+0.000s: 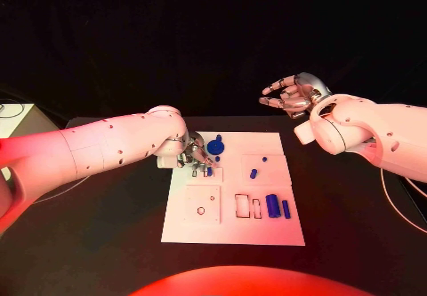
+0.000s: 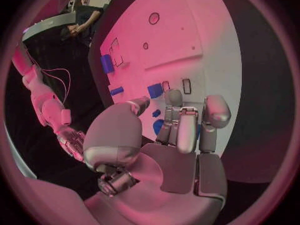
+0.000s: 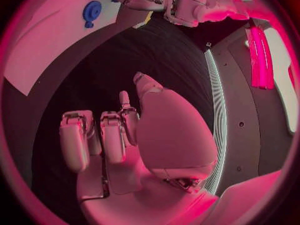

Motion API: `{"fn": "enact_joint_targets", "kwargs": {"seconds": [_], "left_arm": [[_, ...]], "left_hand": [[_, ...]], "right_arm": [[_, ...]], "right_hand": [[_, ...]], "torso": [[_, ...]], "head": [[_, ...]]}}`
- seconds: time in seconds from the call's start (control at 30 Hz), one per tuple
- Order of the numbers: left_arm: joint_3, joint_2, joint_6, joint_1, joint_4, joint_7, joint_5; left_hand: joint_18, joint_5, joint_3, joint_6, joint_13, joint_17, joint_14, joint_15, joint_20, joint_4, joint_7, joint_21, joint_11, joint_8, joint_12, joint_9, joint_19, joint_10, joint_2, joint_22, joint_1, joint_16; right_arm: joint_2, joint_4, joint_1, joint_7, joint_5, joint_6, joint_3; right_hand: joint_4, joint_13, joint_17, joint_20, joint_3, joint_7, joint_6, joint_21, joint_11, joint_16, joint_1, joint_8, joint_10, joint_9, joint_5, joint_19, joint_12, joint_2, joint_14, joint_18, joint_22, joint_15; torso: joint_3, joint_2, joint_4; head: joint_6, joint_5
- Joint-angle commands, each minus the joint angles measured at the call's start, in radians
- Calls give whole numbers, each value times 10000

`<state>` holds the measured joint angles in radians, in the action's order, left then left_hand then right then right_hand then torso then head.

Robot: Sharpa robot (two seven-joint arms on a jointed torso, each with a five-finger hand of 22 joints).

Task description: Assemble the parts on the task board

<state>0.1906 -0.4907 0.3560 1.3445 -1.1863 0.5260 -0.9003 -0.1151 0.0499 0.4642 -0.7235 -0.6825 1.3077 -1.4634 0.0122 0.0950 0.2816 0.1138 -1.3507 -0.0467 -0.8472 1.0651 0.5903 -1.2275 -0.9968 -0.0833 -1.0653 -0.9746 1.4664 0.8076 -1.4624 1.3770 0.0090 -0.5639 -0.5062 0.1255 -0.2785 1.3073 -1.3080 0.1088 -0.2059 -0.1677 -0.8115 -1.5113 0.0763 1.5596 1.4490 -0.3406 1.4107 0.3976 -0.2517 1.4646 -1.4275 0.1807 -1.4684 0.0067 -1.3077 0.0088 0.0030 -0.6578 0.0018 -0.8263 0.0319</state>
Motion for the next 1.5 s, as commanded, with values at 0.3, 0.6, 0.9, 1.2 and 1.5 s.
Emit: {"fn": "enact_joint_targets", "kwargs": {"seconds": [0.3,0.6,0.9,1.2,1.5], "left_arm": [[1,36,291,-10,-127,-34,180],[0,23,284,-11,-139,-35,226],[0,58,250,-11,-60,-46,252],[-1,103,352,-11,-8,-96,379],[-1,59,354,-10,-19,-106,538]], "left_hand": [[100,13,330,100,123,586,-24,9,-3,-75,5,8,16,-19,-118,102,74,161,-120,43,-152,-53],[100,14,462,100,139,594,-26,9,-2,-99,5,5,17,-12,-126,137,75,166,-121,37,-198,-50],[103,14,777,100,156,603,-29,14,-2,-167,-1,-6,23,12,-127,209,69,157,-71,14,-285,-49],[103,9,1890,103,262,641,-50,60,-39,-847,-48,-13,74,119,-190,398,75,171,7,-2,-638,-38],[111,10,3077,108,524,691,-79,105,-78,-1908,-87,-32,120,244,-414,587,52,226,-11,-53,-1049,-22]], "right_arm": [[-66,79,9,-15,-157,149,6],[-92,109,9,-11,-178,213,15],[-119,142,8,-8,-192,200,29],[-150,159,6,3,-193,181,37],[-181,194,4,8,-194,199,47]], "right_hand": [[-3,1028,-2280,-5,-68,14,53,42,59,-60,-129,-38,-3,-6,39,754,25,0,-928,103,-2191,-20],[-2,1024,-2281,-4,-75,15,55,44,58,-60,-137,-42,-7,-6,53,753,29,2,-928,104,-2190,-21],[1,1011,-2273,-3,-84,15,59,53,58,-64,-145,-46,-18,-5,87,749,39,6,-926,106,-2184,-21],[3,996,-2272,-3,-88,16,61,73,58,-65,-145,-48,-33,-5,95,739,53,5,-925,111,-2171,-21],[3,996,-2272,-3,-88,16,61,73,58,-65,-145,-48,-33,-5,95,739,53,5,-925,111,-2171,-21]], "torso": [[9,1,-2],[5,2,4],[5,-1,9],[-1,0,10],[-7,1,8]], "head": [[5,-7],[-5,-38],[-20,-40],[9,57],[-9,89]]}}
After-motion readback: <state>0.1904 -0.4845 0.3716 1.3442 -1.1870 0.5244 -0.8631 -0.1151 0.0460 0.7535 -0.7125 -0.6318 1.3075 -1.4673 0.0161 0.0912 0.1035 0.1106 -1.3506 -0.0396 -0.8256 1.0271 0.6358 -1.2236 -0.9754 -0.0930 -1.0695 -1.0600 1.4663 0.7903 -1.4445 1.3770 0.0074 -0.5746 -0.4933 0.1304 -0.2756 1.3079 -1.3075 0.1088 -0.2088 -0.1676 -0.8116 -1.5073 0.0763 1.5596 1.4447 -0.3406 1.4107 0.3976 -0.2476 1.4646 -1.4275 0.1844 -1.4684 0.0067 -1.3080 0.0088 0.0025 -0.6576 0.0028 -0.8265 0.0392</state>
